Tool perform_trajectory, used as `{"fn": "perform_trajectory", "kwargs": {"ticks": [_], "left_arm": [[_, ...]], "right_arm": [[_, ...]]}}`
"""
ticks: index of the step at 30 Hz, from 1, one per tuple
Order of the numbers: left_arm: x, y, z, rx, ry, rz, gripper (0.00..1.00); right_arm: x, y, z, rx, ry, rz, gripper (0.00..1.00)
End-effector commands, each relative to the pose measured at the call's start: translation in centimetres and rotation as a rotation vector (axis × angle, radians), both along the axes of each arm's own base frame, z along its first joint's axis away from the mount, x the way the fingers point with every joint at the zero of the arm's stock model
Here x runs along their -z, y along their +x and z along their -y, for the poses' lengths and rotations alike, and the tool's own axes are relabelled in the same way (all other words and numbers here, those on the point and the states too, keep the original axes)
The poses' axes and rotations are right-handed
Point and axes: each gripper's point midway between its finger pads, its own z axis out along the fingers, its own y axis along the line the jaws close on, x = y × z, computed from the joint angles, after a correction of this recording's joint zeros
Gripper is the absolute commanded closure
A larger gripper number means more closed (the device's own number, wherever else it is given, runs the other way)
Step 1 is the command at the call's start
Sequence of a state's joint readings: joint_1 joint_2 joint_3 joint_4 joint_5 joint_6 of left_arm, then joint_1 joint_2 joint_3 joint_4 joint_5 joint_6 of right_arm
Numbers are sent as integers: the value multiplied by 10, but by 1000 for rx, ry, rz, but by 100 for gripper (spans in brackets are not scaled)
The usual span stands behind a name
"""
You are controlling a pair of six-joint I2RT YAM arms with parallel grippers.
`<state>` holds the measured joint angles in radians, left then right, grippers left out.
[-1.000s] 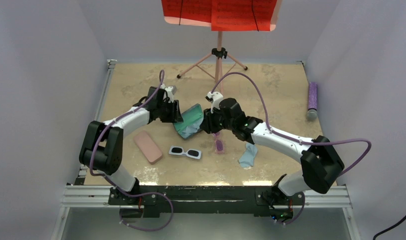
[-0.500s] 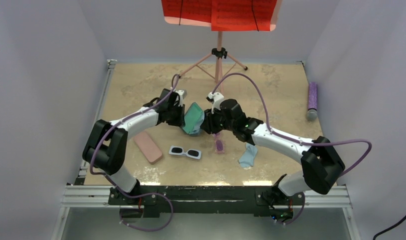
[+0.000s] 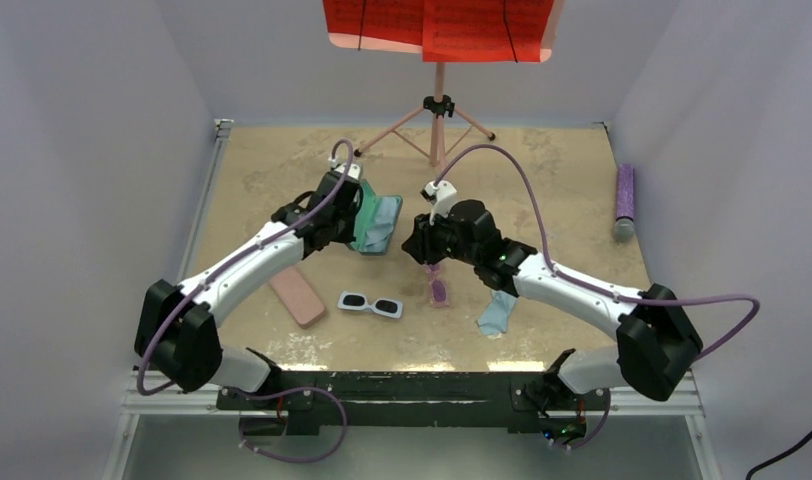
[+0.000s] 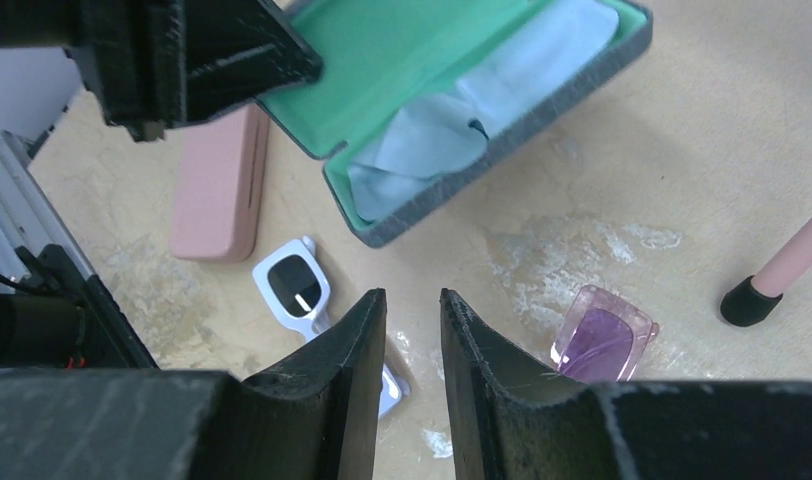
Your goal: Organize the sunglasses
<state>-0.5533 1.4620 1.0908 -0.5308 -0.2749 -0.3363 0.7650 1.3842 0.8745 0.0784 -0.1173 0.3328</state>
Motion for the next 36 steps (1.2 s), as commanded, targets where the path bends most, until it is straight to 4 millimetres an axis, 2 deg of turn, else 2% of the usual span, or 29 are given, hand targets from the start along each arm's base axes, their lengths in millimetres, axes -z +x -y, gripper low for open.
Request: {"fn": "perform_trajectory", "kwargs": {"ticks": [1, 6, 10, 13, 18, 21, 25, 28, 29, 31, 36], "left_arm": [[-77, 14, -12, -46, -7, 226, 100], [-113, 17, -32, -86, 78, 303, 100], [-159, 19, -40, -86, 85, 420, 100], [-198, 17, -37, -35, 48, 495, 100], [-239, 18, -50, -68, 80, 583, 100], [-255, 12, -47, -41, 34, 615, 100], [-252, 5, -50, -62, -4, 639, 100], [-234, 0, -46, -37, -41, 644, 100], [-218, -3, -42, -14, -48, 630, 100], [-199, -7, -35, 7, -94, 633, 100], [-159, -9, -39, -63, -106, 628, 100]], "right_arm": [[-45, 9, 1, 39, 115, 121, 69], [-72, 8, 0, 45, 205, 182, 70], [-96, 10, 3, 59, 237, 231, 70], [-114, 9, 5, 64, 269, 265, 70], [-135, 7, 8, 66, 311, 304, 70], [-147, 5, 6, 44, 321, 333, 70], [-173, 0, 2, -19, 331, 411, 70], [-180, -10, -5, -108, 313, 436, 69], [-180, -13, -8, -134, 309, 430, 69], [-169, -14, -13, -147, 299, 367, 69], [-141, -2, -12, -44, 305, 232, 68]]}}
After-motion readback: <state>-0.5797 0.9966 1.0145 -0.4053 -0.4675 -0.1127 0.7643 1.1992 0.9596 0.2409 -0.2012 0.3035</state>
